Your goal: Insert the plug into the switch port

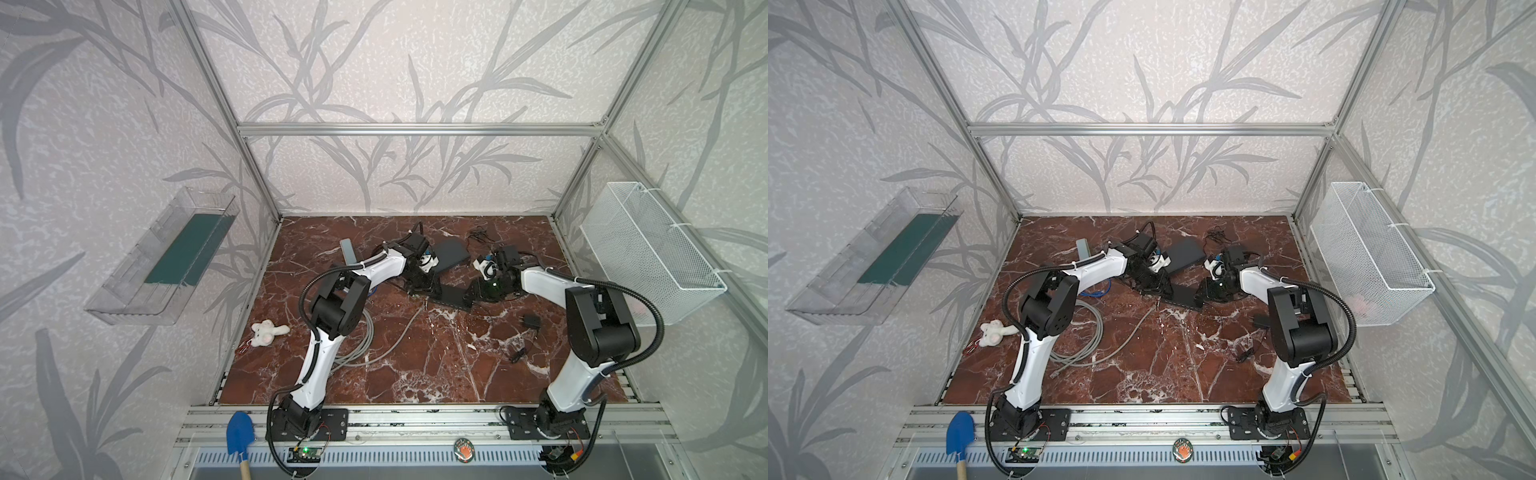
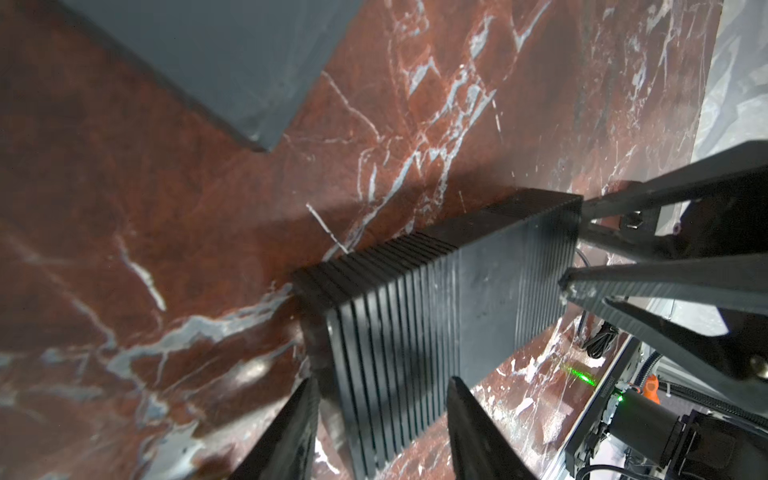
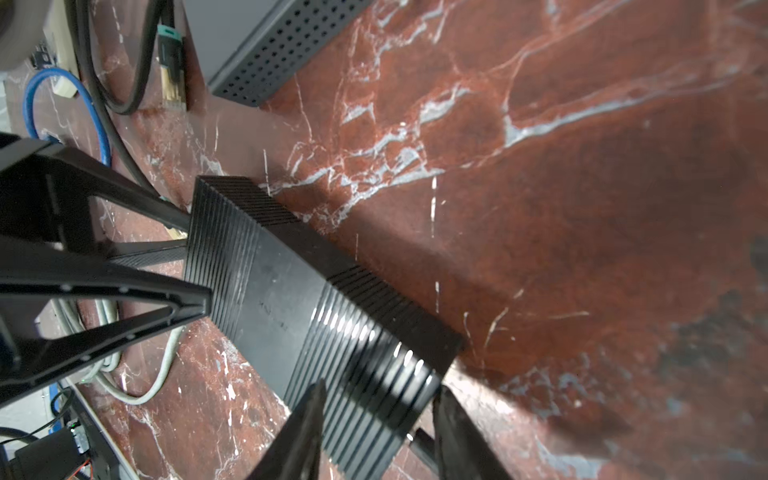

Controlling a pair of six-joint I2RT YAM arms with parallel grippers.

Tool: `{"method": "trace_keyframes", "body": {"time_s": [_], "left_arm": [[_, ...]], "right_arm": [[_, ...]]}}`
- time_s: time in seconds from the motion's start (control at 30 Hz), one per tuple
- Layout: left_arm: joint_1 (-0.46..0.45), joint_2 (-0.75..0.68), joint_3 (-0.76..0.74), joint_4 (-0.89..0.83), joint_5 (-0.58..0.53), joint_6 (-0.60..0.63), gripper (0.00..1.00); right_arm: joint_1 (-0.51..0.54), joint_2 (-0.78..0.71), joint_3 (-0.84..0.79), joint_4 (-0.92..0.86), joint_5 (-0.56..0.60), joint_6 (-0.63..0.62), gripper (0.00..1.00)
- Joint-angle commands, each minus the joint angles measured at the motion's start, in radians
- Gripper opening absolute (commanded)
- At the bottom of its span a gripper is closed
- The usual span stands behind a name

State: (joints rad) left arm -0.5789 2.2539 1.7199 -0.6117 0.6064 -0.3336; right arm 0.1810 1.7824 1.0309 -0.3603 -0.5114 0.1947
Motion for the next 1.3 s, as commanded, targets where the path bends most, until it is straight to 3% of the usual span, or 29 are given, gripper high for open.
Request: {"method": "trace_keyframes", "body": {"time_s": [0.0, 0.3, 0.5, 0.67, 0.93, 1.03, 1.27], "left_arm": [[-0.004, 0.039, 0.045, 0.035, 0.012, -0.031, 0.51], [0.0, 0.09, 0.107, 0.027, 0.003, -0.019, 0.5], [0.0, 0.095, 0.122, -0.043, -0.044, 0.042, 0.5], [-0.001, 0.108, 0.134, -0.081, -0.074, 0.085, 0.49], [-0.001, 0.15, 0.211, -0.158, -0.084, 0.137, 0.48], [-0.001, 0.156, 0.221, -0.166, -0.08, 0.13, 0.48], [0.001, 0.145, 0.176, -0.138, -0.076, 0.12, 0.48]], "right_arm": [[0.02, -0.004, -0.025, 0.036, -0.07, 0.026, 0.4], [0.087, -0.071, -0.06, 0.028, -0.105, 0.073, 0.4], [0.067, -0.115, 0.006, -0.179, 0.048, -0.076, 0.47], [0.072, -0.199, -0.049, -0.202, 0.096, -0.133, 0.48], [0.109, -0.242, -0.039, -0.314, 0.286, -0.469, 0.37], [0.111, -0.274, -0.07, -0.302, 0.283, -0.583, 0.35], [0.112, -0.353, -0.223, -0.088, 0.214, -0.671, 0.32]]}}
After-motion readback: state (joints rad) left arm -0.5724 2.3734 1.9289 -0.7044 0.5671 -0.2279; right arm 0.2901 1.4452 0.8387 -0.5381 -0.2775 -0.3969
